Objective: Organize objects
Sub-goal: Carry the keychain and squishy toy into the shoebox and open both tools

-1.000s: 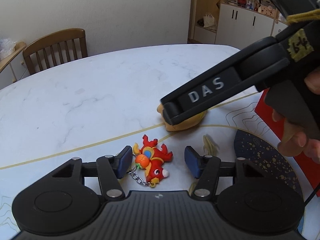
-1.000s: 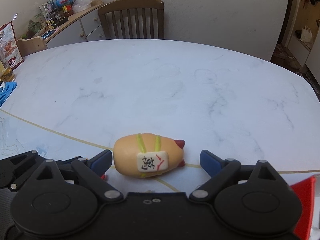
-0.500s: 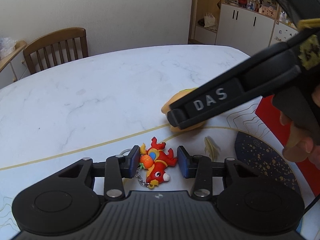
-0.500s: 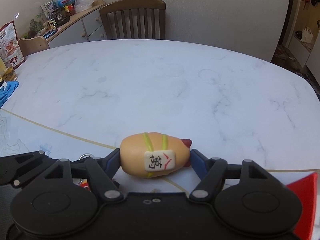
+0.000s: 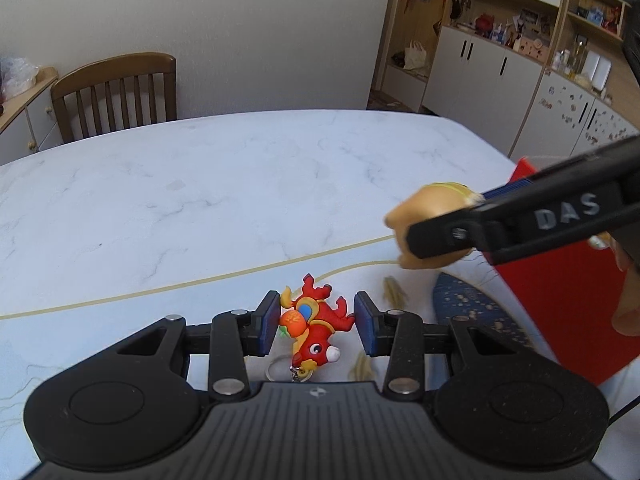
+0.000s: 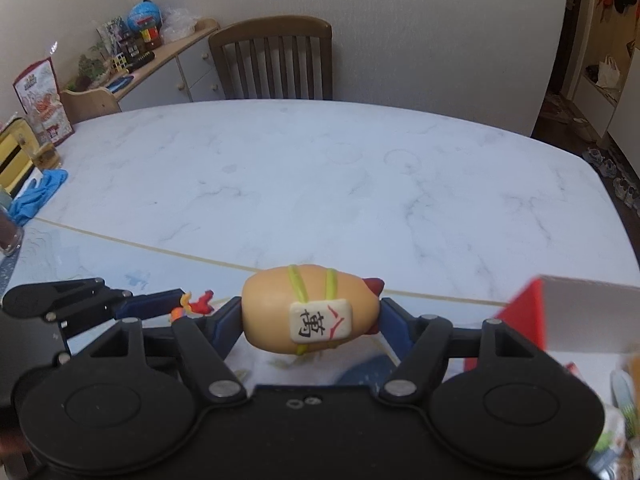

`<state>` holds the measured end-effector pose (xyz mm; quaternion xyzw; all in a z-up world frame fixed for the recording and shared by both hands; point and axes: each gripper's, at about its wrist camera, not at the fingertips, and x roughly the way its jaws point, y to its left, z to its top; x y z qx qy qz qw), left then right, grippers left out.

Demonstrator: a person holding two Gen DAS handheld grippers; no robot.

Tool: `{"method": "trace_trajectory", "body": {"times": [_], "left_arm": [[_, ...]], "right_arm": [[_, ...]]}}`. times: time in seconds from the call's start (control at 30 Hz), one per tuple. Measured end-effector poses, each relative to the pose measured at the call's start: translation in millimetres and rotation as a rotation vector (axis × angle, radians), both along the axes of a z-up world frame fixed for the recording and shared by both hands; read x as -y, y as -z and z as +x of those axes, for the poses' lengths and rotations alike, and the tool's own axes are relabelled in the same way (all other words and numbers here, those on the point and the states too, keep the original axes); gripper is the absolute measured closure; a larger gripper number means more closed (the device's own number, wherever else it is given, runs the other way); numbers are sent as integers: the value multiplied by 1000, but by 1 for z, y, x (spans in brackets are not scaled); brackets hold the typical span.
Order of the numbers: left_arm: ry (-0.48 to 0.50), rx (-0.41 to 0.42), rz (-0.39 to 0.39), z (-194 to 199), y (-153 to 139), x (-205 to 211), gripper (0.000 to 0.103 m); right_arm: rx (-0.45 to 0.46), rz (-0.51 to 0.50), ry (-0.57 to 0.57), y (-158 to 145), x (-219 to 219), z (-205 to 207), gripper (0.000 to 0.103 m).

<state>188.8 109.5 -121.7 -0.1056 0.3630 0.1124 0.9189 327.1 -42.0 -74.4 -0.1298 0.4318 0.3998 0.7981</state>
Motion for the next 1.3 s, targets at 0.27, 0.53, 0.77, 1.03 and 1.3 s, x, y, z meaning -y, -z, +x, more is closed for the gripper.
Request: {"method": "trace_trajectory", "body": {"times": [0.27, 0.53, 0.77, 1.03, 1.3], "left_arm": [[49, 11, -35, -20, -36, 5, 64], [102, 27, -47, -21, -71, 29, 64], [122, 33, -51, -19, -85, 58, 64], [172, 67, -4, -5, -103, 97, 67], [138, -5, 98, 0, -88, 101, 65]], "right_arm": [[8, 22, 11, -30, 41, -23, 32], [19, 28, 54, -47, 83, -38, 32], [41, 49, 87, -60, 127, -44, 32], [57, 65, 125, -65, 176, -39, 32], [46, 59, 160, -58, 215, -27, 32]]}}
